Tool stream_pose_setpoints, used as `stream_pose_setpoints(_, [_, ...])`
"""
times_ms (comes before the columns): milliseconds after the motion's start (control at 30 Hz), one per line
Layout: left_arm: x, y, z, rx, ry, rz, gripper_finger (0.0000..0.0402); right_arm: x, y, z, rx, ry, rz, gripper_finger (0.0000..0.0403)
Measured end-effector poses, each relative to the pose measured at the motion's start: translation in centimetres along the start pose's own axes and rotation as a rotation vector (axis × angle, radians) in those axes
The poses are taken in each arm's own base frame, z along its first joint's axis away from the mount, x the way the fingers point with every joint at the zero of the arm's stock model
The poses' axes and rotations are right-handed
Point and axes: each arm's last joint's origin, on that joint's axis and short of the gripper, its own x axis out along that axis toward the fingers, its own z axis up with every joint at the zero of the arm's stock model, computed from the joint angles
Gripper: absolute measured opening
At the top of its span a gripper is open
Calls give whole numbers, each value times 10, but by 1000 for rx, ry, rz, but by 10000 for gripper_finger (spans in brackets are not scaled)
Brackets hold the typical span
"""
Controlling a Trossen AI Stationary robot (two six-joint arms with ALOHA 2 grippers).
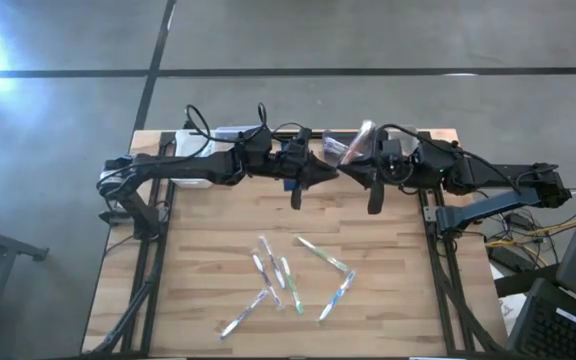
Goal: Pick & Place Toothbrushes
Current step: Put the orange toothbrush into the gray bin
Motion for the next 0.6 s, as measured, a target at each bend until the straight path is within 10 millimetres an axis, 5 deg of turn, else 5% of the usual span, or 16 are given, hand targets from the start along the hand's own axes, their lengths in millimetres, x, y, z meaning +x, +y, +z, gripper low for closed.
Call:
stream_pose_setpoints(333, [-11, -2, -9, -38, 203, 4, 185, -10, -3, 3, 22, -4, -56, 27])
stream_pose_setpoints(600, [-45, -10, -1, 21, 453, 42, 218, -32, -29, -15, 166, 380, -439, 27])
